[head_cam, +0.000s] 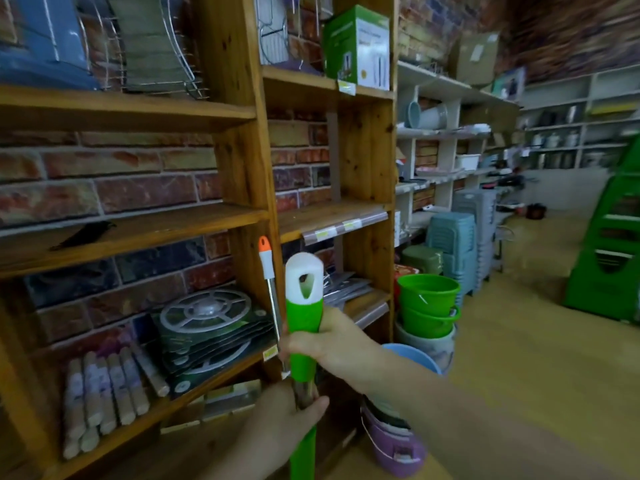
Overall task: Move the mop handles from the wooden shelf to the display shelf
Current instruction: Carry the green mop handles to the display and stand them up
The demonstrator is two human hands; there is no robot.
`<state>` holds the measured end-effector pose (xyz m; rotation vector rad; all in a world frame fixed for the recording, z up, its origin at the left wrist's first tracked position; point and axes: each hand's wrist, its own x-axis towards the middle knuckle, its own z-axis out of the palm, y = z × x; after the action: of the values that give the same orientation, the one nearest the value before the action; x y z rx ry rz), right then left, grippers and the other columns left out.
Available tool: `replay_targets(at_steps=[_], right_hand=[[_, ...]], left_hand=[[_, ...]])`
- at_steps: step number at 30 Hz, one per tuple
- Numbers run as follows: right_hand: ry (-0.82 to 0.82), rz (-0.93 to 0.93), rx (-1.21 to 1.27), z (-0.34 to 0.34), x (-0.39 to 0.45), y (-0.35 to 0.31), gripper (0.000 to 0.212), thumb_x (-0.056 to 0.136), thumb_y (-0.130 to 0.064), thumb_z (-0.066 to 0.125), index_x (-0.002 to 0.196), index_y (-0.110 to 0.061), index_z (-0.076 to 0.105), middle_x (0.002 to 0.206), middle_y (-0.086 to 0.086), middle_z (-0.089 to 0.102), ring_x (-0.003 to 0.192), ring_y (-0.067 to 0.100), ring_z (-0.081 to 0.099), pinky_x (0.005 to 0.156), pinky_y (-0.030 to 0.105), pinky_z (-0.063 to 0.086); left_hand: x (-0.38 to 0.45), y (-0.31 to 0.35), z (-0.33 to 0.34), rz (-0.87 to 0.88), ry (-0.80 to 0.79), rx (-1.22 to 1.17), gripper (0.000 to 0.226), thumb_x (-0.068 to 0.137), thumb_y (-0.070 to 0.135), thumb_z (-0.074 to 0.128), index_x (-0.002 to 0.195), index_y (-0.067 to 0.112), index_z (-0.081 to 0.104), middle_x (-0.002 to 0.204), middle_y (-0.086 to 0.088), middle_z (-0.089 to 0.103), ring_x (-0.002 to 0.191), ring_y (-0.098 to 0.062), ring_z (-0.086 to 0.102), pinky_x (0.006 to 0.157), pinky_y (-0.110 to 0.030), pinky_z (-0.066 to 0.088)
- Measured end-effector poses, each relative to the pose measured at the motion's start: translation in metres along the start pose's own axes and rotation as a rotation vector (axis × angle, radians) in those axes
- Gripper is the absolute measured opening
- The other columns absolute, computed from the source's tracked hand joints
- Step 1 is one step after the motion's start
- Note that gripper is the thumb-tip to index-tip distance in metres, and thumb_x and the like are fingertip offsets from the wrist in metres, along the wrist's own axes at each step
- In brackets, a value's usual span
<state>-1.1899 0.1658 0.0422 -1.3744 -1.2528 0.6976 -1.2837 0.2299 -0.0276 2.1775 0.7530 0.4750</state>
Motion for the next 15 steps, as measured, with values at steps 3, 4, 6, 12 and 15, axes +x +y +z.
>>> replay_targets(at_steps=[3, 4, 6, 12, 15], right_hand=[[0.053, -0.013, 0.003, -0.009, -0.003, -0.030, 0.019, 0.084, -0.001, 0.058, 0.069, -0.012, 0.056, 0.068, 0.004, 0.059, 0.064, 0.011, 0.057, 0.058, 0.017, 0.048], [0.079, -0.017, 0.004, -0.012, -0.005, -0.040, 0.021, 0.085, 0.000, 0.058, 0.068, -0.013, 0.056, 0.066, 0.003, 0.059, 0.060, 0.008, 0.057, 0.052, 0.014, 0.048], [0.139, -0.029, -0.014, -0.021, -0.009, -0.058, 0.023, 0.085, 0.001, 0.057, 0.066, -0.012, 0.057, 0.063, 0.003, 0.059, 0.054, 0.005, 0.057, 0.050, 0.013, 0.048], [0.317, 0.019, -0.066, -0.062, -0.034, -0.089, 0.016, 0.085, -0.003, 0.057, 0.071, -0.009, 0.057, 0.067, 0.005, 0.061, 0.066, 0.016, 0.061, 0.071, 0.032, 0.053], [0.416, 0.041, -0.111, -0.086, -0.057, -0.100, 0.015, 0.086, -0.005, 0.058, 0.072, -0.009, 0.057, 0.067, 0.002, 0.061, 0.063, 0.014, 0.062, 0.080, 0.040, 0.051]], left_hand=[[0.004, 0.020, -0.015, 0.134, -0.067, -0.011, 0.026, 0.086, 0.029, 0.061, 0.062, 0.024, 0.052, 0.060, 0.006, 0.056, 0.063, -0.009, 0.057, 0.067, -0.027, 0.044], [0.005, 0.028, -0.018, 0.164, -0.093, -0.023, 0.026, 0.086, 0.028, 0.061, 0.062, 0.023, 0.053, 0.060, 0.004, 0.057, 0.063, -0.011, 0.058, 0.068, -0.028, 0.046], [0.012, 0.038, -0.019, 0.239, -0.137, -0.038, 0.026, 0.086, 0.026, 0.061, 0.062, 0.021, 0.054, 0.062, 0.000, 0.061, 0.064, -0.013, 0.060, 0.070, -0.028, 0.048], [0.025, 0.090, 0.003, 0.448, -0.243, -0.158, 0.026, 0.082, 0.028, 0.065, 0.059, 0.021, 0.055, 0.065, -0.003, 0.065, 0.062, -0.012, 0.062, 0.066, -0.028, 0.050], [0.027, 0.120, 0.026, 0.526, -0.341, -0.221, 0.028, 0.082, 0.029, 0.065, 0.056, 0.023, 0.055, 0.064, -0.002, 0.064, 0.063, -0.015, 0.062, 0.068, -0.032, 0.050]])
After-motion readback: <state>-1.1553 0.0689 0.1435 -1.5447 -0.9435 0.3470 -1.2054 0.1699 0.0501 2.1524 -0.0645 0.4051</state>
